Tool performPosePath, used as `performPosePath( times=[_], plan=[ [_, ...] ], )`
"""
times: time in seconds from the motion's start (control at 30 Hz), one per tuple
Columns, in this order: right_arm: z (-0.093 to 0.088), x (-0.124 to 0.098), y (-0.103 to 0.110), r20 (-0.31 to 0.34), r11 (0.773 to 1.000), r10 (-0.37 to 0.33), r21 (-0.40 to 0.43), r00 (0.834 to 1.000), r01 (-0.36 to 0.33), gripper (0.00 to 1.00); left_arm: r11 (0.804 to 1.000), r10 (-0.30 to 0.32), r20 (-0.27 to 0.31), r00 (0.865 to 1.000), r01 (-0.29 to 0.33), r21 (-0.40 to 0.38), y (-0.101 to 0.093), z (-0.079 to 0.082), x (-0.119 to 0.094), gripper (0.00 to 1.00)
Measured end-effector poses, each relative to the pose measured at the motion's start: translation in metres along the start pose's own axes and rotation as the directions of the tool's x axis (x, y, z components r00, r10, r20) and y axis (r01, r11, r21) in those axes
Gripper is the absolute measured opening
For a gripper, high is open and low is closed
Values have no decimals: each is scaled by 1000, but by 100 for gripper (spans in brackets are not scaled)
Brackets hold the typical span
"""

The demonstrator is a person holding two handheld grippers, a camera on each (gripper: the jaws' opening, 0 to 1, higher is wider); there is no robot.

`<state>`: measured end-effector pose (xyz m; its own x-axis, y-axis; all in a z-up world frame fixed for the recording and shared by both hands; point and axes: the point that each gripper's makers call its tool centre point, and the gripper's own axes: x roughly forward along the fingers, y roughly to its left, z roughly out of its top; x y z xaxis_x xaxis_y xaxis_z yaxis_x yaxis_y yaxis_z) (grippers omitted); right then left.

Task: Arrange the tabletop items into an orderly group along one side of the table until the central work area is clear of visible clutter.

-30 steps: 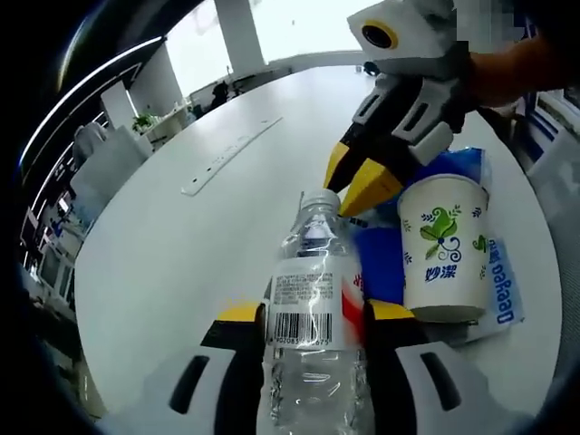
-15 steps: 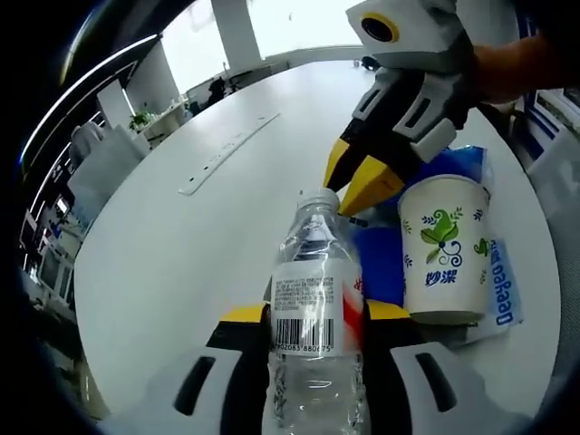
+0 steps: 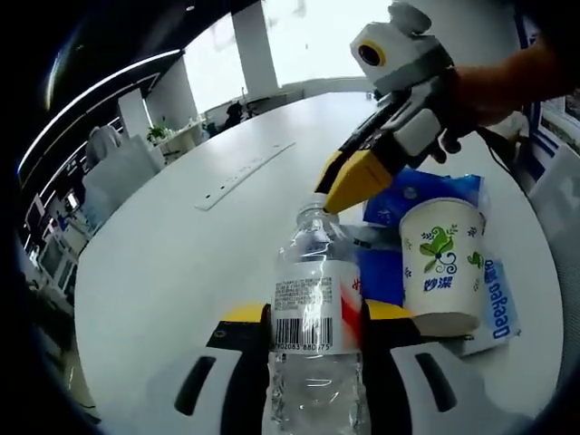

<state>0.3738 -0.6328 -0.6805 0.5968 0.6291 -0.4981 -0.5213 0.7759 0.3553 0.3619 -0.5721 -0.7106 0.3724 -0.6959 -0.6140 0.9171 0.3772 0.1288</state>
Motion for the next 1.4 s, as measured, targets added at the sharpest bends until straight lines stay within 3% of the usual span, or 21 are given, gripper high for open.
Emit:
performPosePath(
  times=[0.13,0.27,0.4,0.57,0.77,1.4],
  plan=[
    [0,2,3,7,999,9,45,1000,-10,22,1000,17,50,999,-16,-27,3,1,-5,37],
    [2,3,6,24,989,27,147,999,-30,22,999,29,89,996,-25,-47,5,3,-7,37],
    [4,4,13,42,957,65,281,997,-74,23,998,22,127,992,-14,-65,3,4,-11,37],
    [6,4,16,48,953,74,292,996,-85,26,999,-12,177,984,18,-34,-7,9,-13,38],
    [13,-2,18,53,948,92,302,994,-103,21,1000,4,205,979,2,-30,-3,11,-16,38],
    [33,-10,47,30,997,60,51,998,-62,20,1000,23,188,982,-22,-9,-2,13,-27,40]
  ],
)
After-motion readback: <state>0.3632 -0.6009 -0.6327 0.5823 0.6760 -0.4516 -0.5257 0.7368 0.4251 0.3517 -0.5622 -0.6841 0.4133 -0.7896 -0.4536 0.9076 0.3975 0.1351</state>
